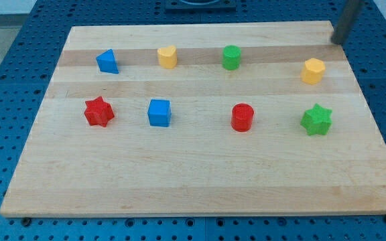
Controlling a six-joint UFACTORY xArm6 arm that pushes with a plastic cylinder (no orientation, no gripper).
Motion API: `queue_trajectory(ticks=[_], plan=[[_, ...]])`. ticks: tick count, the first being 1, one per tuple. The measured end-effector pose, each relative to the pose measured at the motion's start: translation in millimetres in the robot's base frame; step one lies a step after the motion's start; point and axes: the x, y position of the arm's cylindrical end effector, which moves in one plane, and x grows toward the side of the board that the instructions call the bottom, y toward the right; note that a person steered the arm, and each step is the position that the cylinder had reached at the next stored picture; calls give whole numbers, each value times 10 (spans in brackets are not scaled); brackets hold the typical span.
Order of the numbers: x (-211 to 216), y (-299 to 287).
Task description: Push the yellow heart slightly downwards of the board
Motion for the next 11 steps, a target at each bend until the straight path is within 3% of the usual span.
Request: queue_trajectory(ticks=[4,5,8,10,11], plan=[[-158,-3417],[-160,-3651],[178,-3285],[109,-3777],[344,-3179]])
